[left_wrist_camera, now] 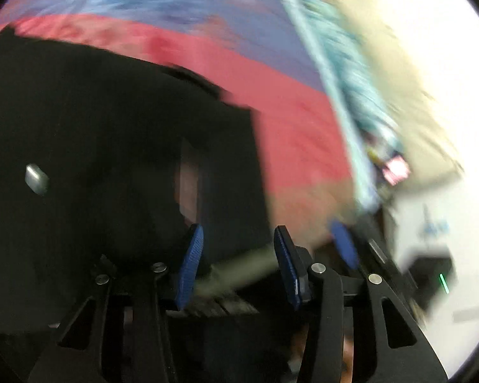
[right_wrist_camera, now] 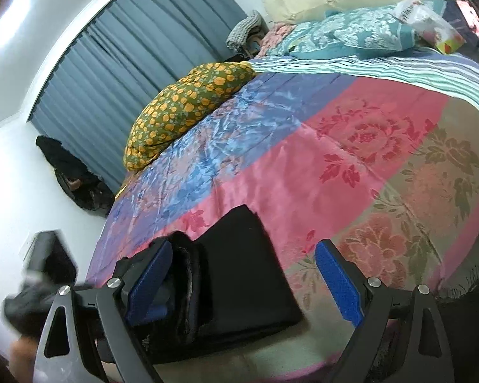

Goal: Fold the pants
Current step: 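Grasp the folded black trousers with the left tool and flip them over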

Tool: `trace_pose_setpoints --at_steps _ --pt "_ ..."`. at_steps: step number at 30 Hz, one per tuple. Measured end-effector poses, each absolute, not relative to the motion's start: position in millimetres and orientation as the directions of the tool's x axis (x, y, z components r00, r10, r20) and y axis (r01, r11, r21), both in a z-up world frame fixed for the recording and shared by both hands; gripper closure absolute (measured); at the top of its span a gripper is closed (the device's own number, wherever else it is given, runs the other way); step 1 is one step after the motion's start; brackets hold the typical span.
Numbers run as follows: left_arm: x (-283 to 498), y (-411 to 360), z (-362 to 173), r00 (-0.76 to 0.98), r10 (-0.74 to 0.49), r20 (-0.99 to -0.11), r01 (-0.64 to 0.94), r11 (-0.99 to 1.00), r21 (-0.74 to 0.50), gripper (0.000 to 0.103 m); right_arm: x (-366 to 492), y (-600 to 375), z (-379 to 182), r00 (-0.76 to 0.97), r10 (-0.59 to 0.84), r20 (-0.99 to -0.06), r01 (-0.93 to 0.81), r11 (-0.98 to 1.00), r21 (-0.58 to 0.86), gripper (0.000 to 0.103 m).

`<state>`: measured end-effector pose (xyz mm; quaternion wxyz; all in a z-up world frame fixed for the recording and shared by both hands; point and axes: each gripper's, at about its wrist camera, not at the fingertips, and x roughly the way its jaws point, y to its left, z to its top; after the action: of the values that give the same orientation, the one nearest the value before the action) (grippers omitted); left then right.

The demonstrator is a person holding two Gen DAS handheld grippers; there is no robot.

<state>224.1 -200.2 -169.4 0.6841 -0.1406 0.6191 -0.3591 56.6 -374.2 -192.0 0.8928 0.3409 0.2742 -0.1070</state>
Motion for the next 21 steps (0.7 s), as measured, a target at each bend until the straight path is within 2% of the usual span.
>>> trace_pose_setpoints --at_steps 3,6,8,10,11,12,15,17,19,21 --pt "211 -158 -134 0.038 -0.735 -0.676 0.357 0.642 -0.678 0.054 52 -385 -197 0.826 -0.009 -0.563 0.402 0.711 0.578 0.012" --pt "218 -75 -105 0.279 -0.696 -0.662 0.308 0.718 -0.625 0.053 55 -392 -202 0.826 0.008 -0.563 0.406 0.686 0.604 0.012" --pt "226 -11 -103 0.48 -0.526 -0.702 0.187 0.843 -0.504 0.056 61 -389 -203 0.834 0.062 -0.548 0.363 0.687 0.63 0.012" --pt "228 34 -116 0.574 -0.337 -0.746 0.07 0.928 -0.365 0.071 67 -381 -203 0.841 0.139 -0.522 0.295 0.691 0.66 0.012" --pt "227 43 -123 0.579 -0.31 -0.755 0.058 0.938 -0.341 0.081 72 -375 -204 0.841 0.195 -0.505 0.247 0.692 0.679 0.012" --pt "225 48 -134 0.571 -0.291 -0.768 0.054 0.947 -0.318 0.087 78 -366 -204 0.834 0.254 -0.489 0.195 0.693 0.694 0.013" --pt "218 30 -162 0.529 -0.311 -0.79 0.121 0.949 -0.293 0.087 91 -333 -198 0.798 0.394 -0.456 0.03 0.73 0.683 0.013" --pt "213 0 -181 0.479 -0.337 -0.811 0.24 0.938 -0.249 0.087 97 -304 -191 0.756 0.46 -0.465 -0.092 0.779 0.62 0.013" --pt "212 -24 -194 0.478 -0.312 -0.821 0.304 0.936 -0.179 0.087 99 -276 -190 0.71 0.482 -0.513 -0.173 0.826 0.537 0.013" --pt "213 -28 -192 0.497 -0.312 -0.81 0.315 0.934 -0.167 0.086 97 -257 -195 0.68 0.425 -0.598 -0.175 0.886 0.43 0.013"
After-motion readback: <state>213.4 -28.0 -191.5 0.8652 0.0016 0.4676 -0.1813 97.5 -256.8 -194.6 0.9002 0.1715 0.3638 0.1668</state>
